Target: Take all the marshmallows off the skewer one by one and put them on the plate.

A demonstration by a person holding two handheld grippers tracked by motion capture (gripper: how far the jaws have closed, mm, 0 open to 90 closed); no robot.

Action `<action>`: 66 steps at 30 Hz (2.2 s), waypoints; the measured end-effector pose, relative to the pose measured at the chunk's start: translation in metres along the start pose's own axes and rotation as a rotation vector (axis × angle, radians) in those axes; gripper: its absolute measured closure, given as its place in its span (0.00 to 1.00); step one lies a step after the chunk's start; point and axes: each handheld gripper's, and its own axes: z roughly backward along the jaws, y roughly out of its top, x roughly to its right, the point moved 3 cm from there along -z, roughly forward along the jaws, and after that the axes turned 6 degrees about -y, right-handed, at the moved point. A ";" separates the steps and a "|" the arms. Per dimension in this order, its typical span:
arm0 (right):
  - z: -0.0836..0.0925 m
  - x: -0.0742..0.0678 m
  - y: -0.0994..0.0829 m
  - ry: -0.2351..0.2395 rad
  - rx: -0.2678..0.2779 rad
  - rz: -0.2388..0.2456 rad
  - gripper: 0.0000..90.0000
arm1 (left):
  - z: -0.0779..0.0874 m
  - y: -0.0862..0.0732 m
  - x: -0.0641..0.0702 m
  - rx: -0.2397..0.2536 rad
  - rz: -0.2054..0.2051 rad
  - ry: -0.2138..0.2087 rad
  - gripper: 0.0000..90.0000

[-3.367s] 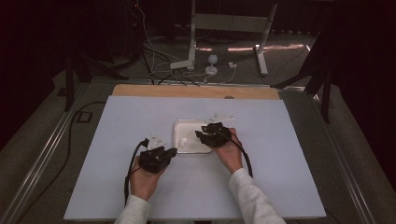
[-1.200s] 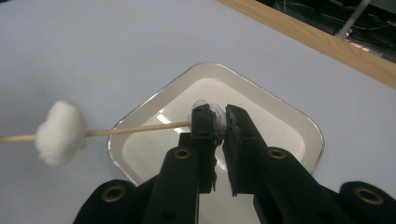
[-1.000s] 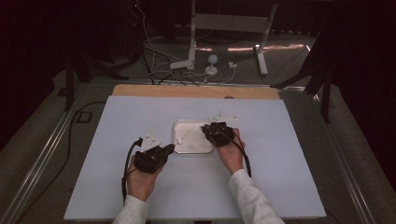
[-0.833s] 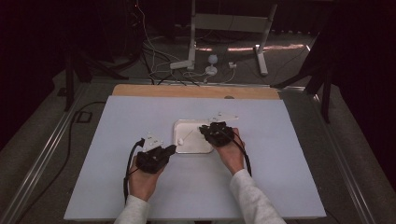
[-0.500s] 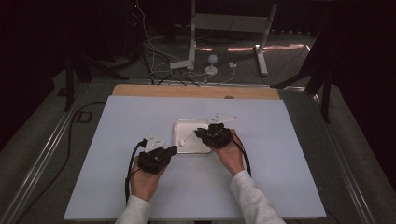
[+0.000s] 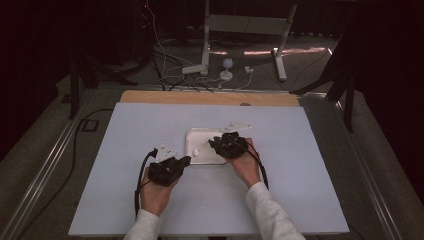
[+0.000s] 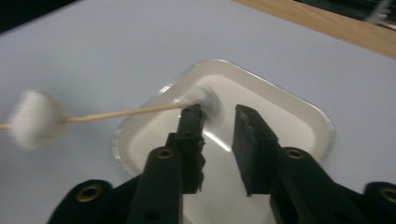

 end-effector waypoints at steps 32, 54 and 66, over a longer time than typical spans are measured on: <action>-0.001 -0.006 -0.002 0.038 -0.043 0.003 0.50 | 0.004 0.000 -0.006 0.014 0.033 0.021 1.00; 0.022 -0.058 0.009 0.168 0.072 0.054 0.62 | 0.001 -0.001 -0.005 0.021 0.034 0.016 1.00; 0.019 -0.058 0.009 0.203 0.072 0.015 0.85 | 0.001 -0.001 -0.004 0.033 0.032 0.016 1.00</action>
